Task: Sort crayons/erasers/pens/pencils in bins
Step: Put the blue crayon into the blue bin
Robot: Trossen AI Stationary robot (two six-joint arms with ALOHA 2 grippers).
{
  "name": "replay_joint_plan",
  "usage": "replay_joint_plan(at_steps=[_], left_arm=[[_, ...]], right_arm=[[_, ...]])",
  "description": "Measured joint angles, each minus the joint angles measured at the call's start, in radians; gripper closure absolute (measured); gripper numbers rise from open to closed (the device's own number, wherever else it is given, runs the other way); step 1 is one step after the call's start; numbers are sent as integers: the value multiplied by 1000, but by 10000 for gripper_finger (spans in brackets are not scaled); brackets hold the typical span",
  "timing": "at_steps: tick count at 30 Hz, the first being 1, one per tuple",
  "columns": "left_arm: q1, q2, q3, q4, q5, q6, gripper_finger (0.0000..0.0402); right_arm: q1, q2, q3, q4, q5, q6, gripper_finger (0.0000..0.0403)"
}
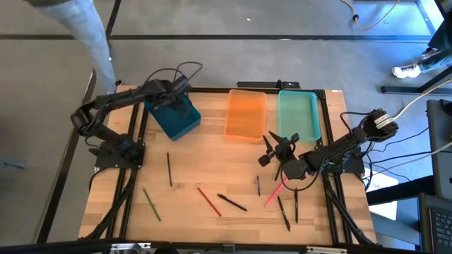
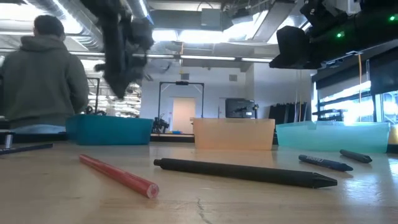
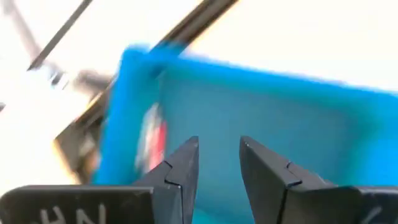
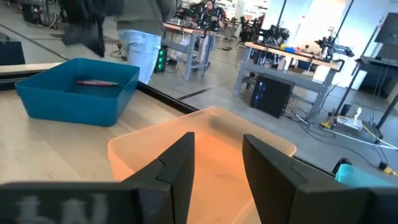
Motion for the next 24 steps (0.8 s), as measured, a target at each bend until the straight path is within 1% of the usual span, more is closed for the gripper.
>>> replay_joint_plan(at_steps=[3,5,7,8,9,12,14,16,18,21,24], left_arm=[[-147,-47,-6,133,83,-40,294],[-264,-54,-21,277,195,-105,294],[-390,-48,-35,455,302,-115,294],[-459,-36,-36,553,323,-96,294],[-526,-18,-36,637,322,-64,294],[-673,45,-38,792,279,30,294],[-712,89,-14,844,268,36,294],[-720,136,34,859,290,35,294],[-718,194,77,853,333,61,294],[-707,299,156,822,382,126,294],[-690,399,244,787,396,199,294]], right_arm=[[0,0,0,-25,0,21,264],[0,0,0,-27,0,12,264],[7,-1,0,-26,2,-12,264],[15,-3,0,-27,12,-32,264],[21,-6,0,-25,28,-42,264],[49,-9,0,-22,104,-63,264],[69,-9,0,13,179,-61,264],[80,-14,0,48,183,-71,264],[83,-32,-1,96,184,-90,264],[93,-53,0,103,185,-95,264],[123,-74,0,122,185,-111,264]])
